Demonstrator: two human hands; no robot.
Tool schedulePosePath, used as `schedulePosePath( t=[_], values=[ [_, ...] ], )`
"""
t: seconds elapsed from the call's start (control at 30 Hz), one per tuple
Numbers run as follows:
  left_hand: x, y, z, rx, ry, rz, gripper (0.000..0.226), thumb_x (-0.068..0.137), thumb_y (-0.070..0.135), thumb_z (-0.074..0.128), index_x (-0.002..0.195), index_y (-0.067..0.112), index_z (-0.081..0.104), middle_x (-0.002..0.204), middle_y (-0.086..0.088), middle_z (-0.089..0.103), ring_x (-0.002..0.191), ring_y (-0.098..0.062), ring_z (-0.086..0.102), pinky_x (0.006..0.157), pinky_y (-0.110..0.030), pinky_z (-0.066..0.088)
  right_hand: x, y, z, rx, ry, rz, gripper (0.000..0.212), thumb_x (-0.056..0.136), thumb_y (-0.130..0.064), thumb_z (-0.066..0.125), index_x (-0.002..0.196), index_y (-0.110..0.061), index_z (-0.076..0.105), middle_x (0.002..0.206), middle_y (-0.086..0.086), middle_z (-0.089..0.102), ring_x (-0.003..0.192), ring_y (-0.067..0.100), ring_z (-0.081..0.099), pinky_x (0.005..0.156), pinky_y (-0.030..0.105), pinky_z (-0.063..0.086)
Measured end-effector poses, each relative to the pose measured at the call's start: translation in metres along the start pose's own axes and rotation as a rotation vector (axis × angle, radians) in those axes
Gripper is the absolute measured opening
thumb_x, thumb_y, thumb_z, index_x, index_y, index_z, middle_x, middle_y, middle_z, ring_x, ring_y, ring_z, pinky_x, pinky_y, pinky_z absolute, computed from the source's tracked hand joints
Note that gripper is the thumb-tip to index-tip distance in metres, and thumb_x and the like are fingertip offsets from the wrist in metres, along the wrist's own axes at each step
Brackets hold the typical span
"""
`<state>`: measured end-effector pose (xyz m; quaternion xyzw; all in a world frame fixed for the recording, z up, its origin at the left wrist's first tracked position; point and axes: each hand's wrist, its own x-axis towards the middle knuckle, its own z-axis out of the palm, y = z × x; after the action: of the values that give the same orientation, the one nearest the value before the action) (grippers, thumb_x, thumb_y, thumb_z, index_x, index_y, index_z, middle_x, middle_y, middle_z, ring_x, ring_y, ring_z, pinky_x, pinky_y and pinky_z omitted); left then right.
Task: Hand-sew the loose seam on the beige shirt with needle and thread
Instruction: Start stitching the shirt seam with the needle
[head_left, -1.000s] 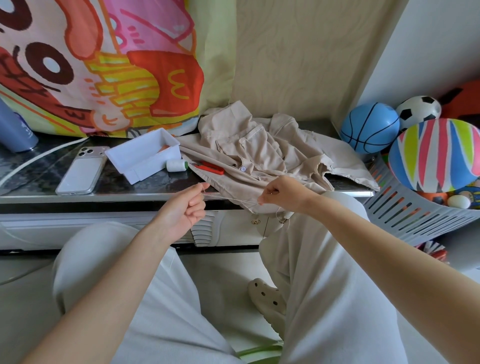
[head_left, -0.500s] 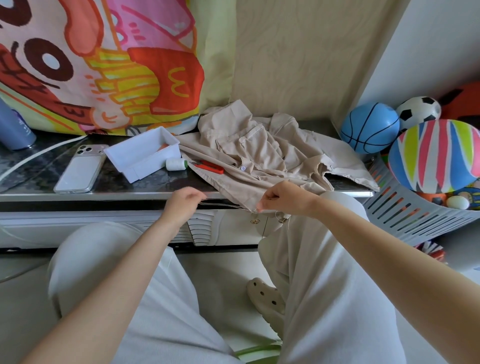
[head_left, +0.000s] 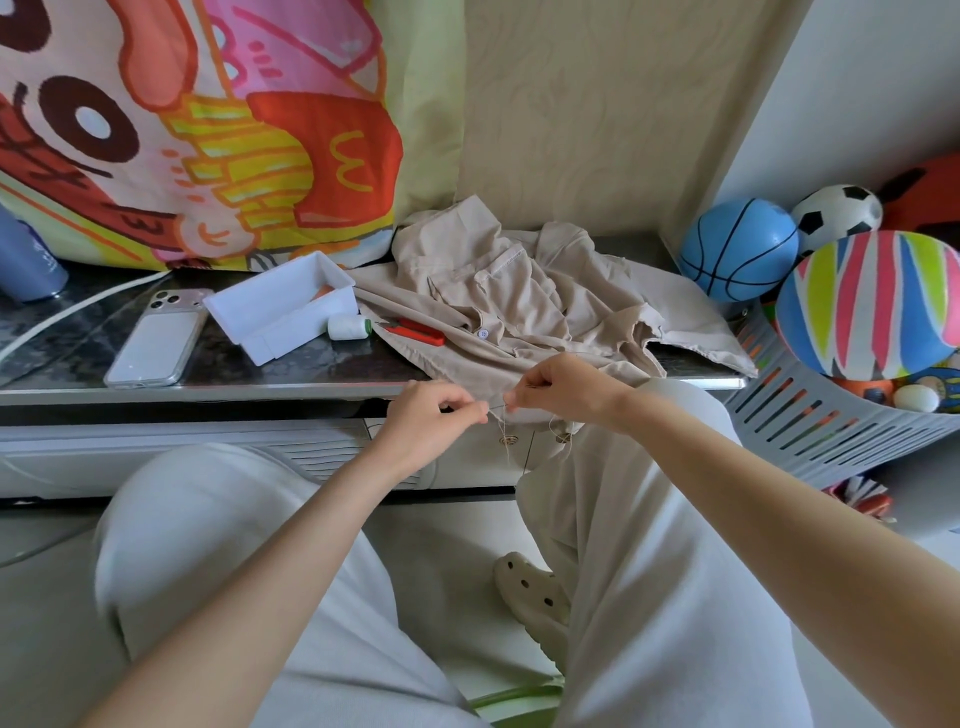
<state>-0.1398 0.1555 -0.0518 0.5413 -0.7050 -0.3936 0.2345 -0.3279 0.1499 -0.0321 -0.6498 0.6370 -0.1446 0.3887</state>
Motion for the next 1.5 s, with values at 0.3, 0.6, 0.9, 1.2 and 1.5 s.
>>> schedulePosePath(
  t=[0.3, 0.6, 0.9, 1.2, 1.5],
  values=[
    [0.004, -0.021, -0.009, -0.009, -0.023, -0.060, 0.023, 0.092, 0.017, 0.058, 0.070, 0.022, 0.062, 0.089, -0.009, 0.068, 0.082, -0.018, 0.056, 0.080, -0.031, 0.042, 0.000, -0.001, 0.000, 0.171, 0.026, -0.008, 0.043, 0.100, -0.047, 0.026, 0.109, -0.018, 0.058, 0.089, -0.010, 0.050, 0.080, 0.004, 0.047, 0.076, 0.022, 0.036],
    [0.007, -0.054, -0.030, -0.403, 0.258, -0.302, 0.026, 0.098, 0.014, 0.046, 0.074, 0.015, 0.056, 0.079, 0.001, 0.058, 0.076, -0.011, 0.052, 0.071, -0.020, 0.040, 0.020, 0.017, 0.014, 0.318, 0.124, 0.112, 0.028, 0.103, -0.033, 0.027, 0.093, -0.020, 0.049, 0.075, -0.009, 0.038, 0.065, 0.003, 0.037, 0.058, 0.018, 0.028],
    [0.014, -0.064, -0.045, -0.717, 0.577, -0.450, 0.026, 0.100, 0.012, 0.039, 0.075, 0.015, 0.048, 0.075, -0.003, 0.053, 0.067, -0.012, 0.052, 0.068, -0.022, 0.044, 0.024, 0.028, 0.020, 0.160, 0.178, 0.265, 0.010, 0.095, -0.019, 0.044, 0.104, -0.018, 0.048, 0.089, 0.000, 0.052, 0.067, 0.016, 0.049, 0.060, 0.025, 0.042],
    [0.015, -0.056, -0.054, -1.022, 0.665, -0.422, 0.026, 0.102, 0.017, 0.040, 0.076, 0.016, 0.047, 0.077, 0.001, 0.053, 0.070, -0.010, 0.054, 0.071, -0.021, 0.044, 0.019, 0.039, 0.042, -0.077, 0.118, 0.219, 0.020, 0.090, -0.007, 0.048, 0.108, -0.011, 0.057, 0.090, -0.001, 0.050, 0.091, 0.014, 0.046, 0.062, 0.020, 0.036],
    [0.013, -0.034, -0.056, -0.877, 0.542, -0.190, 0.025, 0.097, 0.012, 0.047, 0.073, 0.014, 0.054, 0.066, 0.004, 0.060, 0.072, -0.011, 0.057, 0.068, -0.021, 0.045, 0.023, 0.027, 0.054, -0.325, 0.015, 0.085, 0.039, 0.091, -0.005, 0.047, 0.130, -0.005, 0.044, 0.126, 0.015, 0.046, 0.123, 0.029, 0.040, 0.098, 0.025, 0.035]
  ],
)
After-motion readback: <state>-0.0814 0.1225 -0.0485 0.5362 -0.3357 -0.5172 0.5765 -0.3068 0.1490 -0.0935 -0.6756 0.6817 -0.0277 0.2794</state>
